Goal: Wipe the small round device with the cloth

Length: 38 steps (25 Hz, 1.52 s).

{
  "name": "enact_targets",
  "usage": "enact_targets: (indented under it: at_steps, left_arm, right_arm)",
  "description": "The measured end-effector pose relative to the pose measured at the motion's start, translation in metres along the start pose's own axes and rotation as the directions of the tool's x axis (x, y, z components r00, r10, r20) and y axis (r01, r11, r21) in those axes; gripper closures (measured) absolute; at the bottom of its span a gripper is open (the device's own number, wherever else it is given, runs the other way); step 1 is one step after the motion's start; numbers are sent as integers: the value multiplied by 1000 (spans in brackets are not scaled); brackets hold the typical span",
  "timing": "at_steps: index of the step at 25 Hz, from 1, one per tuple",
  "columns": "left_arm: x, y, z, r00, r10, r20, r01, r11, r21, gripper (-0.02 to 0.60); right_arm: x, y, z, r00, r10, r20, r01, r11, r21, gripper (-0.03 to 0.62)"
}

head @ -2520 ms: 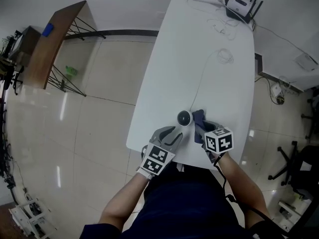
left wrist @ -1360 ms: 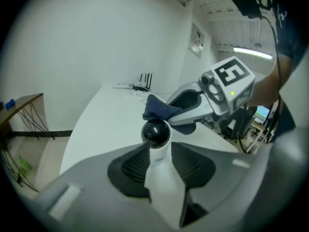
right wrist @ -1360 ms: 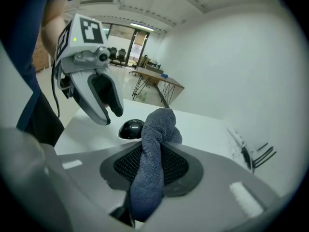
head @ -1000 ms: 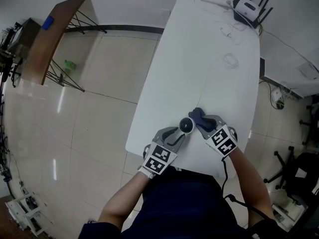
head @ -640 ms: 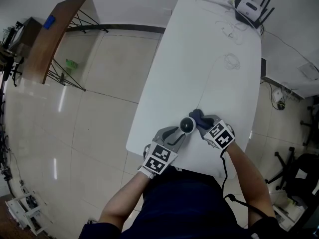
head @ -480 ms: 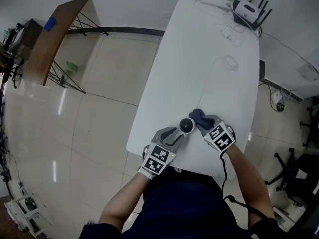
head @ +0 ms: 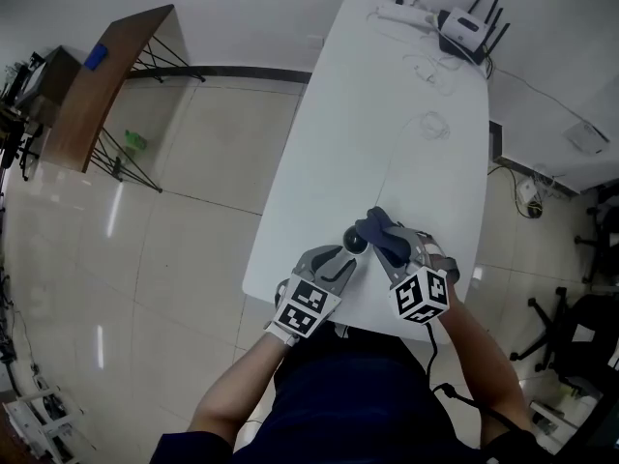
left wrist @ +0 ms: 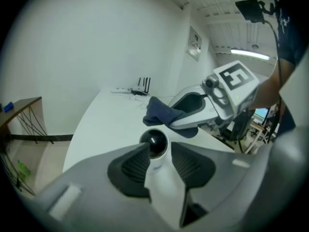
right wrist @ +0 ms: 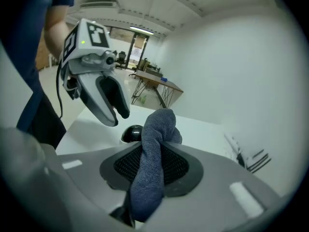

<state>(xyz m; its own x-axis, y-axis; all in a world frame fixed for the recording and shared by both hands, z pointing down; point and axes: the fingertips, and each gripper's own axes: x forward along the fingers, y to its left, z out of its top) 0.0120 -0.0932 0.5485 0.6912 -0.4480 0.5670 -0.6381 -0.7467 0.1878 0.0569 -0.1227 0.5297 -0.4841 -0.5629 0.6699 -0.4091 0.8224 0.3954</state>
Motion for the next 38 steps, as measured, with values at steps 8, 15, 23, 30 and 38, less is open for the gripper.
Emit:
enact_targets:
  at_steps: [8, 15, 23, 30, 38]
  left_arm:
    - [3, -9, 2, 1000, -15, -3, 15, 1000, 25, 444]
    - [4, -10, 1, 1000, -22, -15, 22, 1000, 20, 443]
    - [7, -8, -4, 999, -33, -33, 33, 999, 1, 445]
    - [9, -5, -8, 998, -39, -52, 38, 999, -37, 445]
    - [11, -3, -14, 997, -44, -68, 40, 997, -58, 445]
  right_arm:
    - [4, 35, 9, 998, -33, -49, 10, 912, -411, 485]
    - [8, 26, 10, 999, -19, -45, 1, 928, -371, 485]
    - [17, 10, 3, 998, 31, -63, -50, 944, -325, 484]
    - [31, -5, -12, 993, 76, -86, -99, 947, -304, 485]
    - [61, 5, -48, 973, 158, -170, -193, 957, -216, 485]
